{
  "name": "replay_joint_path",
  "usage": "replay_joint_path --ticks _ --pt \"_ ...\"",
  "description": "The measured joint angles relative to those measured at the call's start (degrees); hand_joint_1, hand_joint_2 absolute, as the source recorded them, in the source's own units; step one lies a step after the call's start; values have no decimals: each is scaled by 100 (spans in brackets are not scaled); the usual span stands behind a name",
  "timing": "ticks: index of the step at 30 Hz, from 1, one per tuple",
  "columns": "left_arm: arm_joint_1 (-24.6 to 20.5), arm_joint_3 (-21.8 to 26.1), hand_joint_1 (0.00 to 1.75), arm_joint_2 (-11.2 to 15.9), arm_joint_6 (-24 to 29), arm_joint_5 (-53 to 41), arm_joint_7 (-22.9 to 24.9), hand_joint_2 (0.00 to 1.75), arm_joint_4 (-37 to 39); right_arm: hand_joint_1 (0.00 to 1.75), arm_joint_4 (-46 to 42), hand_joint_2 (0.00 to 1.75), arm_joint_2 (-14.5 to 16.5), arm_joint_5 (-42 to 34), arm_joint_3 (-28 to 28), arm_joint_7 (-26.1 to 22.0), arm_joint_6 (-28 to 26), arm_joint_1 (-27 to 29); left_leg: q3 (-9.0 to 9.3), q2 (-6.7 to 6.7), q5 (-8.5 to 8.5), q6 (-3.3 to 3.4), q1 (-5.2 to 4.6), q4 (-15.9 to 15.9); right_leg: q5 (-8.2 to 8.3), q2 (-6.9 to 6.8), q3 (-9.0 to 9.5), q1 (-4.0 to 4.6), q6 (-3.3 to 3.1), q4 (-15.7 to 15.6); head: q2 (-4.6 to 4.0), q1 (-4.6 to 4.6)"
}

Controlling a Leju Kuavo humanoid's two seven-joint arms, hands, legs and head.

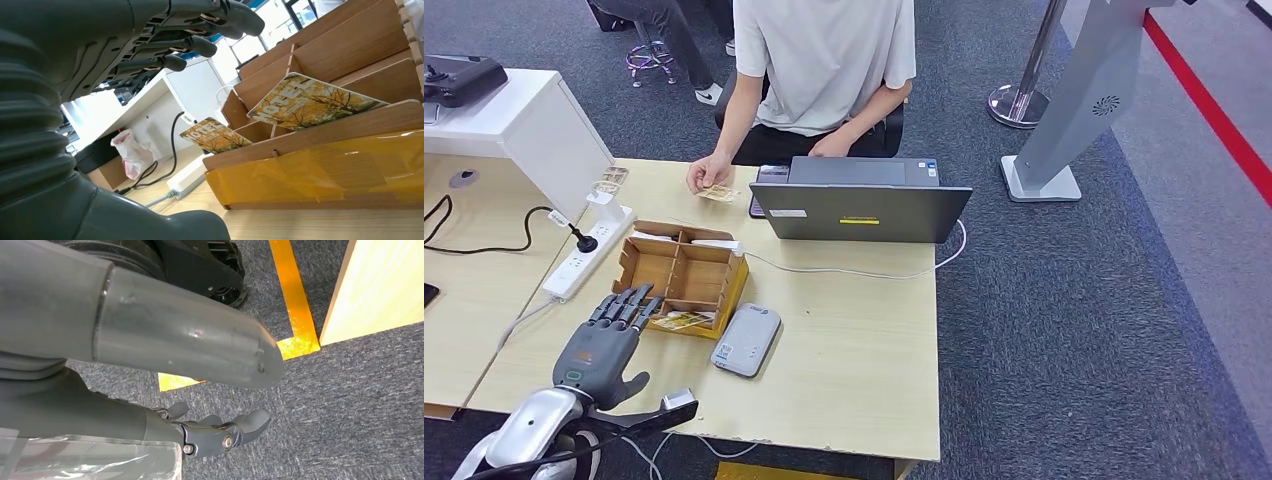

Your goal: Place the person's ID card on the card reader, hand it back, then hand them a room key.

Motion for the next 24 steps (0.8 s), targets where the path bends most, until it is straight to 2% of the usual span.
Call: replay_joint_path --ticks 6,12,24 --pt "-194 0 0 -127 68 -135 -5 175 196 0 0 0 0 65 0 4 51 -2 0 -1 2 2 0 0 1 -2 1 0 1 0 0 1" --pt "-570 0 0 -402 582 -518 61 175 684 0 0 0 0 231 0 11 104 -4 1 0 3 2 0 1 3 -1 2 0 3 0 0 0" --pt "-904 -1 0 -708 955 -892 46 175 1398 0 0 0 0 408 3 33 119 -8 1 0 3 2 0 1 3 -1 0 0 3 0 0 1"
